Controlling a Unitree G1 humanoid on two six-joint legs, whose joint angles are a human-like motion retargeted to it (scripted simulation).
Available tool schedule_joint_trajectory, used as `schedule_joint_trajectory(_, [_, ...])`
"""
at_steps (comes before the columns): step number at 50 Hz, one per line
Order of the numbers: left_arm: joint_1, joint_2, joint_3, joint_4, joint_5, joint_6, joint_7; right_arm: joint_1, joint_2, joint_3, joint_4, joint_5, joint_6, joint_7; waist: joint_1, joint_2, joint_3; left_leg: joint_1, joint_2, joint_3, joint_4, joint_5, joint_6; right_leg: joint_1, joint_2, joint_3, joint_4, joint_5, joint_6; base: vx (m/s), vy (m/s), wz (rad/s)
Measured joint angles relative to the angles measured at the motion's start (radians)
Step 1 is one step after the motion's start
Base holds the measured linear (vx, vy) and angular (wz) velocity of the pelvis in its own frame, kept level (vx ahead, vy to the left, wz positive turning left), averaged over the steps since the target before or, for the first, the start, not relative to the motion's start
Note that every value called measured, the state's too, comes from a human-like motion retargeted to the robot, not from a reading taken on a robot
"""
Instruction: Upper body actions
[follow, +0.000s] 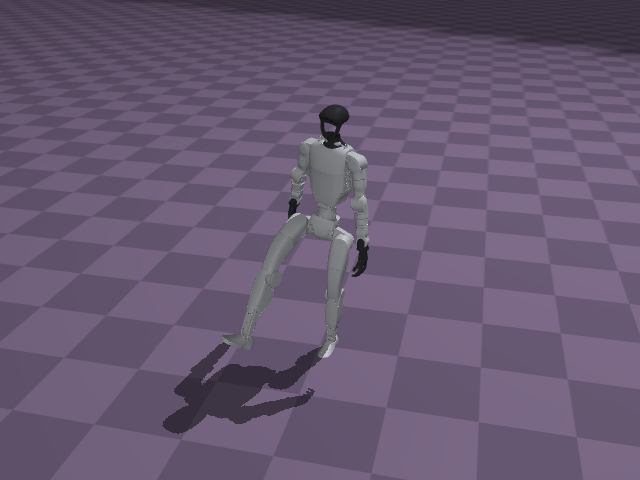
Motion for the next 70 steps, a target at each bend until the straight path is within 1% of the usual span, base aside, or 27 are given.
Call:
schedule_joint_trajectory(3, [-0.089, -0.025, -0.012, -0.055, -0.029, -0.034, 0.024, 0.048, 0.0, -0.032, 0.0, 0.083, 0.063, 0.038, -0.105, 0.036, 0.06, -0.024, -0.015, -0.08, 0.033, 0.008, 0.043, -0.213, -0.119, 0.096, 0.023, 0.004, -0.003, -0.09, 0.35, 1.49])
schedule_joint_trajectory(5, [-0.13, -0.041, -0.024, -0.08, -0.038, -0.05, 0.033, 0.081, 0.009, -0.05, 0.0, 0.116, 0.117, 0.044, -0.136, 0.045, 0.092, -0.025, -0.025, -0.113, 0.061, 0.006, 0.058, -0.316, -0.16, 0.211, 0.046, 0.022, -0.003, 0.06, 0.23, 1.08])
schedule_joint_trajectory(7, [-0.152, -0.059, -0.048, -0.092, -0.037, -0.061, 0.04, 0.113, 0.029, -0.068, 0.0, 0.129, 0.155, 0.049, -0.148, 0.055, 0.103, -0.03, -0.03, -0.144, 0.09, 0.001, 0.065, -0.379, -0.182, 0.3, 0.075, 0.032, -0.003, 0.14, 0.03, 0.92])
schedule_joint_trajectory(10, [-0.163, -0.085, -0.094, -0.083, -0.031, -0.076, 0.044, 0.14, 0.057, -0.085, 0.0, 0.11, 0.168, 0.083, -0.133, 0.066, 0.093, -0.036, -0.041, -0.171, 0.116, -0.005, 0.078, -0.397, -0.212, 0.343, 0.102, 0.026, -0.003, 0.19, -0.02, 0.57])
schedule_joint_trajectory(13, [-0.144, -0.096, -0.12, -0.061, -0.014, -0.081, 0.028, 0.113, 0.071, -0.075, 0.0, 0.057, 0.147, 0.11, -0.121, 0.046, 0.079, -0.02, -0.053, -0.187, 0.107, 0.001, 0.071, -0.307, -0.231, 0.298, 0.1, 0.021, -0.003, 0.18, -0.1, 0.29])
schedule_joint_trajectory(15, [-0.111, -0.093, -0.105, -0.044, 0.009, -0.083, 0.02, 0.07, 0.072, -0.05, 0.0, 0.01, 0.12, 0.121, -0.112, 0.029, 0.057, -0.015, -0.054, -0.18, 0.093, 0.005, 0.06, -0.214, -0.218, 0.238, 0.09, 0.026, -0.003, 0.16, -0.16, -0.24])
schedule_joint_trajectory(18, [-0.019, -0.087, -0.051, -0.015, 0.04, -0.082, 0.018, 0.006, 0.069, -0.002, -0.013, -0.058, 0.075, 0.119, -0.088, 0.006, -0.003, -0.01, -0.047, -0.15, 0.057, 0.012, 0.04, -0.048, -0.16, 0.139, 0.082, 0.039, -0.003, 0.2, -0.26, -0.69])
schedule_joint_trajectory(20, [0.054, -0.079, -0.01, 0.006, 0.057, -0.073, 0.009, -0.024, 0.074, 0.027, -0.046, -0.086, 0.057, 0.113, -0.043, -0.007, -0.043, -0.004, -0.028, -0.107, 0.043, 0.003, 0.021, 0.08, -0.082, 0.094, 0.062, 0.069, -0.003, 0.22, -0.31, -1.14])
schedule_joint_trajectory(25, [0.226, -0.07, 0.092, 0.055, 0.07, -0.038, -0.049, -0.081, 0.063, 0.05, -0.128, -0.067, 0.013, 0.106, 0.083, -0.065, -0.123, 0.015, -0.088, -0.007, 0.012, -0.011, 0.026, 0.384, -0.011, 0.106, 0.055, 0.148, 0.117, 0.19, -0.11, -0.97])
schedule_joint_trajectory(28, [0.314, -0.07, 0.131, 0.073, 0.064, -0.029, -0.049, -0.081, 0.061, 0.054, -0.161, -0.053, -0.009, 0.089, 0.124, -0.068, -0.179, 0.001, -0.102, 0.009, -0.022, 0.0, 0.027, 0.552, 0.003, 0.069, 0.003, 0.193, 0.177, 0.07, -0.08, -0.46])
schedule_joint_trajectory(30, [0.354, -0.065, 0.165, 0.085, 0.065, -0.02, -0.05, -0.09, 0.057, 0.062, -0.168, -0.042, -0.017, 0.085, 0.173, -0.077, -0.208, -0.009, -0.112, 0.041, -0.035, 0.0, 0.025, 0.637, 0.002, 0.04, -0.022, 0.21, 0.206, -0.02, -0.11, -1.0])
schedule_joint_trajectory(32, [0.351, -0.044, 0.202, 0.121, 0.068, 0.003, -0.062, -0.135, 0.049, 0.072, -0.136, -0.017, -0.012, 0.099, 0.257, -0.093, -0.222, -0.03, -0.116, 0.107, -0.028, -0.014, 0.024, 0.672, -0.001, 0.045, 0.002, 0.206, 0.205, -0.09, -0.07, -1.42])
schedule_joint_trajectory(35, [0.374, -0.045, 0.235, 0.138, 0.047, 0.014, -0.067, -0.143, 0.06, 0.094, -0.13, -0.025, -0.008, 0.102, 0.311, -0.098, -0.252, -0.045, -0.109, 0.146, -0.057, -0.006, 0.018, 0.74, -0.006, 0.021, -0.042, 0.217, 0.212, -0.14, -0.12, -0.84])
schedule_joint_trajectory(38, [0.367, -0.047, 0.255, 0.128, 0.018, 0.02, -0.079, -0.168, 0.079, 0.12, -0.132, -0.045, -0.01, 0.104, 0.358, -0.116, -0.246, -0.056, -0.107, 0.195, -0.064, -0.002, 0.011, 0.772, -0.024, 0.05, -0.063, 0.207, 0.207, -0.23, -0.15, -0.73])
schedule_joint_trajectory(41, [0.352, -0.054, 0.265, 0.097, 0.01, 0.014, -0.082, -0.171, 0.095, 0.152, -0.142, -0.084, -0.016, 0.092, 0.362, -0.125, -0.236, -0.064, -0.105, 0.206, -0.074, 0.008, 0.005, 0.805, -0.044, 0.05, -0.098, 0.222, 0.214, -0.29, -0.13, -0.2])
schedule_joint_trajectory(42, [0.344, -0.055, 0.268, 0.087, 0.01, 0.012, -0.083, -0.17, 0.098, 0.162, -0.141, -0.097, -0.015, 0.086, 0.365, -0.131, -0.233, -0.067, -0.107, 0.212, -0.077, 0.013, 0.002, 0.813, -0.051, 0.051, -0.11, 0.232, 0.23, -0.28, -0.07, -0.26])
schedule_joint_trajectory(45, [0.317, -0.054, 0.275, 0.063, 0.007, 0.012, -0.095, -0.161, 0.105, 0.179, -0.125, -0.135, -0.002, 0.077, 0.387, -0.16, -0.232, -0.072, -0.126, 0.24, -0.092, 0.025, -0.008, 0.827, -0.078, 0.024, -0.143, 0.232, 0.329, -0.33, -0.07, -0.38])
schedule_joint_trajectory(48, [0.29, -0.049, 0.279, 0.043, -0.016, 0.019, -0.1, -0.145, 0.109, 0.178, -0.102, -0.152, 0.011, 0.078, 0.416, -0.17, -0.229, -0.068, -0.123, 0.266, -0.112, 0.038, -0.024, 0.827, -0.08, -0.035, -0.157, 0.162, 0.324, -0.32, -0.06, -0.4])
schedule_joint_trajectory(50, [0.277, -0.051, 0.282, 0.028, -0.035, 0.017, -0.093, -0.134, 0.112, 0.17, -0.092, -0.159, 0.02, 0.079, 0.42, -0.171, -0.231, -0.069, -0.116, 0.274, -0.121, 0.046, -0.035, 0.827, -0.068, -0.066, -0.172, 0.119, 0.306, -0.34, -0.07, -0.17])
schedule_joint_trajectory(52, [0.265, -0.05, 0.283, 0.017, -0.055, 0.017, -0.086, -0.128, 0.116, 0.153, -0.08, -0.162, 0.03, 0.077, 0.404, -0.172, -0.234, -0.075, -0.113, 0.267, -0.127, 0.056, -0.044, 0.831, -0.057, -0.058, -0.183, 0.101, 0.314, -0.35, -0.07, 0.21])
schedule_joint_trajectory(55, [0.251, -0.053, 0.273, 0.011, -0.063, 0.019, -0.08, -0.111, 0.117, 0.119, -0.064, -0.146, 0.042, 0.076, 0.362, -0.155, -0.244, -0.092, -0.089, 0.232, -0.124, 0.069, -0.062, 0.825, -0.053, -0.058, -0.185, 0.092, 0.334, -0.35, -0.06, 0.54])
schedule_joint_trajectory(58, [0.241, -0.059, 0.262, 0.006, -0.059, 0.012, -0.073, -0.099, 0.113, 0.1, -0.049, -0.102, 0.045, 0.082, 0.334, -0.142, -0.247, -0.105, -0.068, 0.215, -0.12, 0.077, -0.08, 0.83, -0.028, -0.079, -0.21, 0.087, 0.312, -0.35, -0.05, 0.33])
schedule_joint_trajectory(65, [0.24, -0.064, 0.214, 0.003, -0.015, 0.008, -0.073, -0.089, 0.106, 0.064, -0.035, -0.054, 0.063, 0.094, 0.299, -0.125, -0.241, -0.121, -0.04, 0.193, -0.104, 0.091, -0.113, 0.845, -0.002, -0.096, -0.245, 0.082, 0.289, -0.25, 0.01, 0.18])
schedule_joint_trajectory(70, [0.244, -0.082, 0.2, 0.015, 0.002, 0.001, -0.071, -0.085, 0.097, 0.052, -0.058, -0.062, 0.061, 0.093, 0.281, -0.111, -0.241, -0.131, -0.043, 0.172, -0.1, 0.102, -0.118, 0.856, 0.006, -0.108, -0.264, 0.083, 0.277, -0.11, 0.06, 0.22])
